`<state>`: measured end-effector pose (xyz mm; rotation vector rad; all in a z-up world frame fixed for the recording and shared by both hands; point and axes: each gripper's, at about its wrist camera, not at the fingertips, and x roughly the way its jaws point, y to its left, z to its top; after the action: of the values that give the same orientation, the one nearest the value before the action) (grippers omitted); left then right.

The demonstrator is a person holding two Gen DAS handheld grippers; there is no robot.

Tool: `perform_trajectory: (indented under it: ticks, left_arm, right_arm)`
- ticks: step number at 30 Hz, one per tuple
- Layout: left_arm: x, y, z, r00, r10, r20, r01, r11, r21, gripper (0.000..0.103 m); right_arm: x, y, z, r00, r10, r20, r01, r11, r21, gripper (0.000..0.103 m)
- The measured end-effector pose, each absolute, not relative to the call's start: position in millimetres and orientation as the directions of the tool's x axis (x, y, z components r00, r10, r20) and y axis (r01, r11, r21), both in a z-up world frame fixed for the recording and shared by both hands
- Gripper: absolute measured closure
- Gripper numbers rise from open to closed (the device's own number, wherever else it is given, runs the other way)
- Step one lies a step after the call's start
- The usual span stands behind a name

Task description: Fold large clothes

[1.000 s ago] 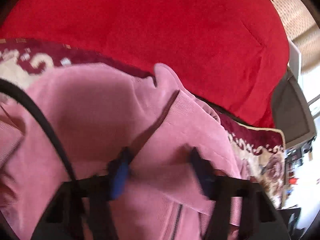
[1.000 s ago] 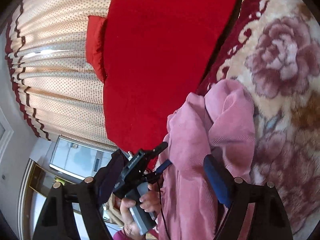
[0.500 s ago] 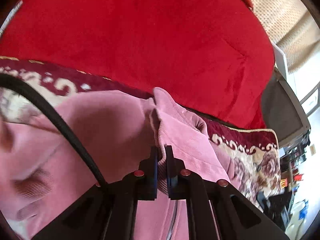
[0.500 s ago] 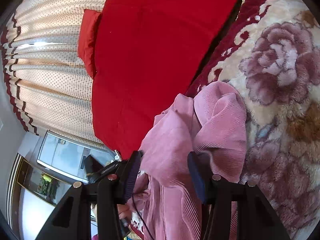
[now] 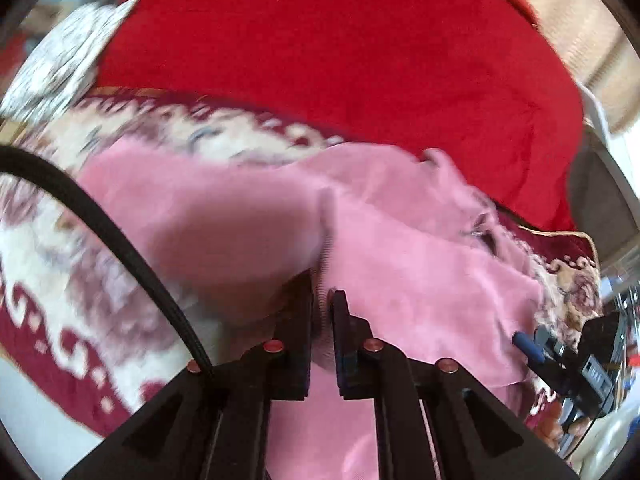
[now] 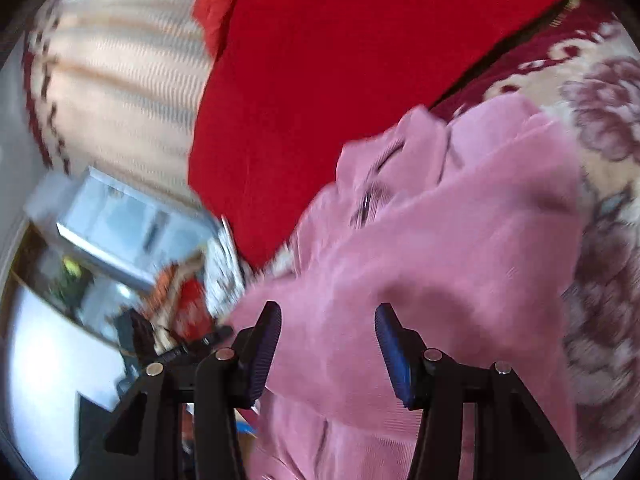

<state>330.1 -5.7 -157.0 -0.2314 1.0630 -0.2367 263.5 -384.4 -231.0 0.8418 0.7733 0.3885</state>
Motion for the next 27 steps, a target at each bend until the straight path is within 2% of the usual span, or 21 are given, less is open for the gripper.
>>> perform_trajectory:
  ticks: [2,4,5,7,9,10,11,12,13,19,23,27]
  left_arm:
    - [325.6,16.1,-162.2,0.470,-0.298,-0.831,0.044,0.948,-0.315,0.085]
    - [319.0,48.8,-160.7,0.484,-0.302,-0.821,-0.009,0.937,-0.350,0.045]
    - [316.1,67.7,-158.5,0.510,-0.281,-0.813,-0.057,0.932,-0.358,0.040]
    - [314.4,95.2,-154.5,0.550,-0.245,-0.798,-0.119,0.924,-0.365,0.040]
    - [319.5,119.7,-154.3,0.568,-0.228,-0.791,-0.172,0.907,-0.385,0.040]
    - [323.7,133.4,-154.7,0.577,-0.221,-0.786,-0.209,0.891,-0.404,0.039]
    - [328.1,142.2,-157.1,0.587,-0.223,-0.779,-0.238,0.871,-0.429,0.038]
    - [331.2,152.6,-158.7,0.595,-0.231,-0.770,-0.260,0.851,-0.457,0.033]
    - [335.4,158.4,-163.2,0.600,-0.239,-0.763,-0.283,0.829,-0.483,0.029]
    - [355.9,187.0,-198.7,0.587,-0.344,-0.733,-0.423,0.641,-0.640,0.029]
    - [376.8,202.6,-221.8,0.606,-0.323,-0.727,-0.494,0.563,-0.662,0.029]
    - [405.7,207.8,-231.1,0.628,-0.272,-0.729,-0.500,0.578,-0.646,0.029]
  right_arm:
    - [264.6,-367.8,-239.1,0.611,0.596,-0.521,-0.002,0.660,0.751,0.050]
    - [265.7,-353.5,-250.9,0.553,0.578,-0.600,0.027,0.708,0.706,0.050]
    - [263.8,-350.8,-251.0,0.558,0.562,-0.610,0.026,0.723,0.690,0.051]
    - [259.0,-348.2,-241.7,0.581,0.550,-0.601,0.003,0.736,0.677,0.050]
    - [253.8,-348.2,-229.0,0.610,0.584,-0.536,-0.046,0.701,0.712,0.049]
    - [252.2,-348.3,-224.7,0.624,0.596,-0.505,-0.064,0.683,0.728,0.038]
    - [250.2,-348.1,-220.9,0.647,0.606,-0.463,-0.082,0.658,0.748,0.022]
    - [249.0,-347.4,-219.3,0.662,0.605,-0.442,-0.084,0.646,0.758,0.018]
    - [250.1,-346.1,-217.5,0.672,0.602,-0.432,-0.080,0.639,0.765,0.018]
    - [265.3,-328.6,-227.0,0.648,0.626,-0.433,-0.062,0.610,0.790,0.018]
    - [269.6,-324.1,-222.1,0.656,0.631,-0.414,-0.086,0.607,0.790,0.018]
    - [271.0,-325.4,-220.9,0.664,0.636,-0.393,-0.100,0.597,0.796,0.018]
